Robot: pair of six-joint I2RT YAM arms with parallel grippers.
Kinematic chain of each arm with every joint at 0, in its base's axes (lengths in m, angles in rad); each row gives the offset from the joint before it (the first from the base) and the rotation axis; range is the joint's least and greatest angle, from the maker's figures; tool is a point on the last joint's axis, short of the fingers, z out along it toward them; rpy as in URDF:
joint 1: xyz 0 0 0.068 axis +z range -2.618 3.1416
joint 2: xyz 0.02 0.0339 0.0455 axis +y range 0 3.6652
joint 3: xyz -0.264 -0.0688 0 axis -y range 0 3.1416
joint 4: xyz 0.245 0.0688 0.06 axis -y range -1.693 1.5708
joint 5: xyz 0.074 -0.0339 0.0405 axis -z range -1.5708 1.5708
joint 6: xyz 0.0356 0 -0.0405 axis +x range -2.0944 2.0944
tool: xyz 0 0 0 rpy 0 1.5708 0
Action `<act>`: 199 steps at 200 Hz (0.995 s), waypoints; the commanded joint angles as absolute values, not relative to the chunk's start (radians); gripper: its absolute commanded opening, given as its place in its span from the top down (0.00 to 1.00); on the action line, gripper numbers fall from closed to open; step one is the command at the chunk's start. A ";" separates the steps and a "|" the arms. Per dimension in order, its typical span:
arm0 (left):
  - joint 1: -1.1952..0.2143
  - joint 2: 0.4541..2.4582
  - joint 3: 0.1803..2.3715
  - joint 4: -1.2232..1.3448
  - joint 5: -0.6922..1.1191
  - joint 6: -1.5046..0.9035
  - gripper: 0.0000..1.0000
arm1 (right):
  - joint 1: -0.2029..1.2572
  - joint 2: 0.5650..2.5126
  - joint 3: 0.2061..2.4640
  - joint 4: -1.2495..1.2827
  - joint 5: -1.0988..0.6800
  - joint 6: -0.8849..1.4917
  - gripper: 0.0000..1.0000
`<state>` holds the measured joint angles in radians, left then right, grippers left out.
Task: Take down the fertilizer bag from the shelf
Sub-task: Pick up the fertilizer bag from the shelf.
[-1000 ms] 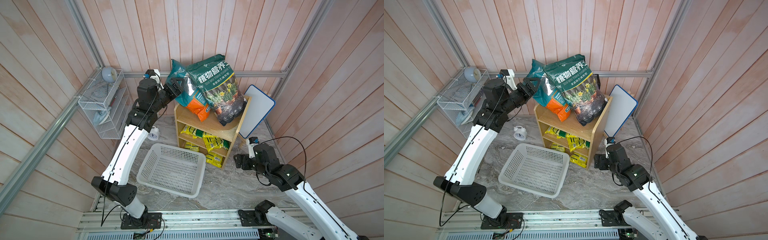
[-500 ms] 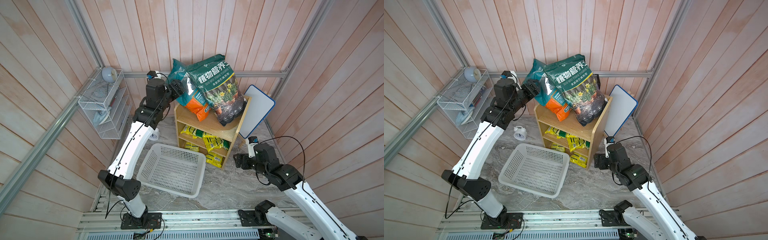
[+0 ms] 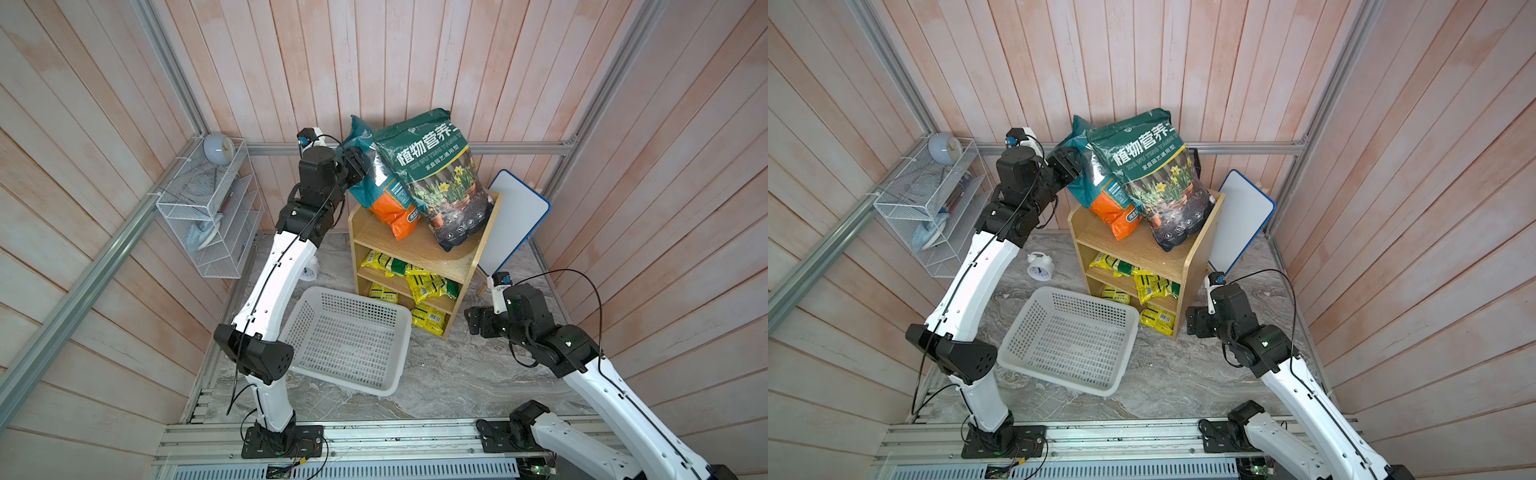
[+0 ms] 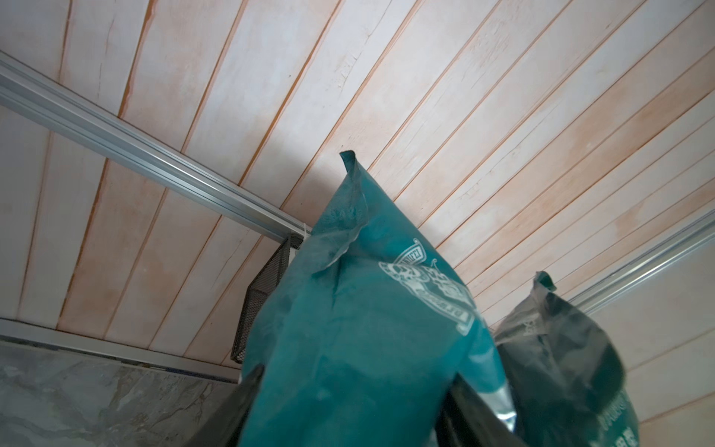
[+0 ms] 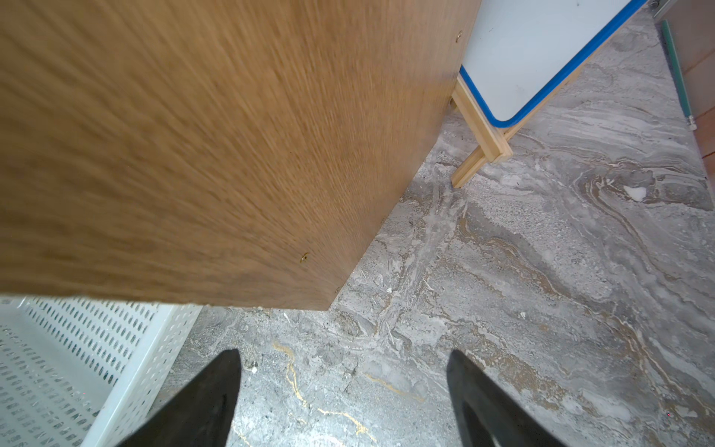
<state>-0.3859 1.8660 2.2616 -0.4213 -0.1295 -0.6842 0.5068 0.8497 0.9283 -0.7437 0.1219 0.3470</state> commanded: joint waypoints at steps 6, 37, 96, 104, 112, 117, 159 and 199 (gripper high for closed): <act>-0.374 1.888 2.243 -0.370 -0.055 -0.713 0.80 | 0.502 0.826 0.908 -0.736 0.131 0.358 0.13; -0.373 1.822 2.189 -0.343 -0.078 -0.726 1.00 | 0.501 0.789 0.902 -0.735 0.156 0.343 0.13; -0.365 1.739 2.397 -0.486 -0.238 -0.586 1.00 | 0.502 0.833 0.920 -0.705 0.138 0.315 0.13; -0.358 1.745 2.438 -0.509 -0.231 -0.584 1.00 | 0.501 0.839 0.920 -0.697 0.129 0.316 0.13; -0.353 1.751 2.475 -0.531 -0.227 -0.583 1.00 | 0.502 0.842 0.918 -0.688 0.120 0.318 0.13; -0.351 1.756 2.497 -0.546 -0.226 -0.576 1.00 | 0.500 0.841 0.915 -0.683 0.116 0.319 0.14; -0.328 1.764 2.624 -0.636 -0.261 -0.482 1.00 | 0.502 0.831 0.902 -0.672 0.105 0.326 0.14; -0.277 1.764 2.618 -0.569 -0.260 -0.511 1.00 | 0.500 0.873 0.929 -0.684 0.102 0.313 0.14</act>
